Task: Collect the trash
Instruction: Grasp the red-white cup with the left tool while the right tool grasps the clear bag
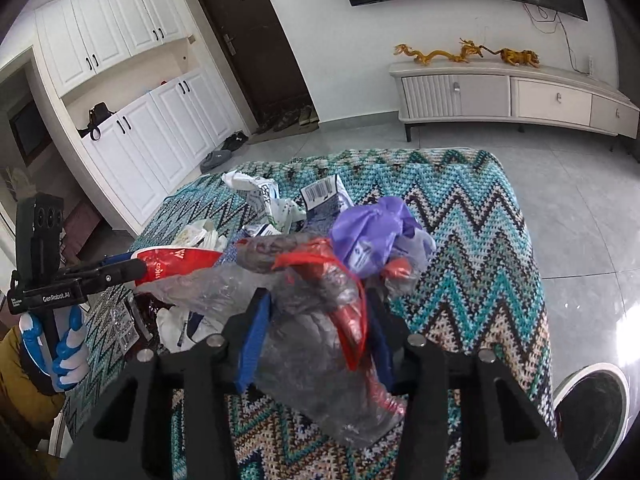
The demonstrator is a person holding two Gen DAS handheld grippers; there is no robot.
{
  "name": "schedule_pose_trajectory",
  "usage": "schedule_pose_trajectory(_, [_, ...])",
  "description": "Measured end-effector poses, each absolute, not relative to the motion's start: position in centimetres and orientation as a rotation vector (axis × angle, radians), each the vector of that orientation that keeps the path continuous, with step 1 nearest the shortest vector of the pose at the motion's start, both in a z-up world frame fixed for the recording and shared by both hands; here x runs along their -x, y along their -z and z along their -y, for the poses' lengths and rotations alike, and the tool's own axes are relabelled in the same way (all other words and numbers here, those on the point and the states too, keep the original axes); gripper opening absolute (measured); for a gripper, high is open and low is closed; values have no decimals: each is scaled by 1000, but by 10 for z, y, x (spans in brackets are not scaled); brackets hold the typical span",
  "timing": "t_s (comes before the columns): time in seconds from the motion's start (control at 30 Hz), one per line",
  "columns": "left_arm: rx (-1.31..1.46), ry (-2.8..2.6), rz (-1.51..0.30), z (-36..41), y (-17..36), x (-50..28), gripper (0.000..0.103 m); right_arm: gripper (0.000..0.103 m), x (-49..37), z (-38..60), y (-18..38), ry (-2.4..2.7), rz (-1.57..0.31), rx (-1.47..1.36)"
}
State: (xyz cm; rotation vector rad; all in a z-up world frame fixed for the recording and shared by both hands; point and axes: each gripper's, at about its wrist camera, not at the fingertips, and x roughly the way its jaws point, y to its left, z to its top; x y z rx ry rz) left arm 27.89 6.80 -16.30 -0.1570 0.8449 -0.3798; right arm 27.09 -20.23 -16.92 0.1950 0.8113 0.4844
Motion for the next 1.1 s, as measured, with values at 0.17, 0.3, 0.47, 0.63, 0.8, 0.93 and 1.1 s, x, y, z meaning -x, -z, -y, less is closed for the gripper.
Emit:
schedule_pose_trajectory(0.17, [160,407,-835,-62,157,-270,49,44,-250,209,162,-480,-784,-207])
schedule_pose_trajectory(0.3, [174,464,-830,-54,153,-265,49,44,-240,214,153,-472,-767,-203])
schedule_pose_trajectory(0.47, [167,493,-845,-38,155,-264,49,43,-234,216,156,-462,-781,-194])
schedule_pose_trajectory(0.63, [132,456,-841,-34,157,-264,56,42,-227,219,163,-455,-791,-207])
schedule_pose_trajectory(0.8, [67,413,-841,-39,155,-270,76,42,-229,219,160,-454,-786,-197])
schedule_pose_trajectory(0.93, [-19,428,-871,-28,161,-271,75,42,-236,215,160,-463,-782,-192])
schedule_pose_trajectory(1.1, [-129,435,-907,-8,171,-273,58,41,-242,209,162,-474,-790,-183])
